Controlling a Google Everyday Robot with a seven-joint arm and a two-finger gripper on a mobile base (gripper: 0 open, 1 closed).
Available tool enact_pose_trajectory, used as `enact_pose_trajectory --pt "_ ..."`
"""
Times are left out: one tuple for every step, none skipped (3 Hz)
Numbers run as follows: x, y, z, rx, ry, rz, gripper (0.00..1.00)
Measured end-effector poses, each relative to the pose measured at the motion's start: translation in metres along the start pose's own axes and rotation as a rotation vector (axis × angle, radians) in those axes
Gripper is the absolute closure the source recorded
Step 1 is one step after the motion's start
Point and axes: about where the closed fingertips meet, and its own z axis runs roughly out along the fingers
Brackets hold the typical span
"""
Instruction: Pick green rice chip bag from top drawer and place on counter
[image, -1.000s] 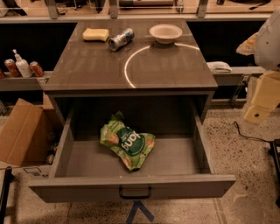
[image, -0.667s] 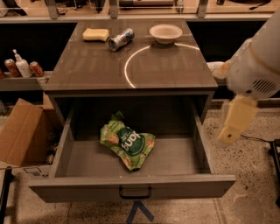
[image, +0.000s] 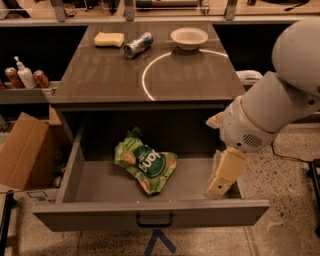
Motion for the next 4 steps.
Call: enact_pose_trajectory --pt "0.0 0.0 0.0 0.0 0.0 0.0 0.0" --pt "0.0 -0.013 0.035 -0.009 0.001 0.048 0.0" --pt "0.001 -0.034 0.08 -0.002 -0.003 0.106 0.0" --pt "-0.001 -0.054 0.116 0.044 -0.039 0.159 0.0"
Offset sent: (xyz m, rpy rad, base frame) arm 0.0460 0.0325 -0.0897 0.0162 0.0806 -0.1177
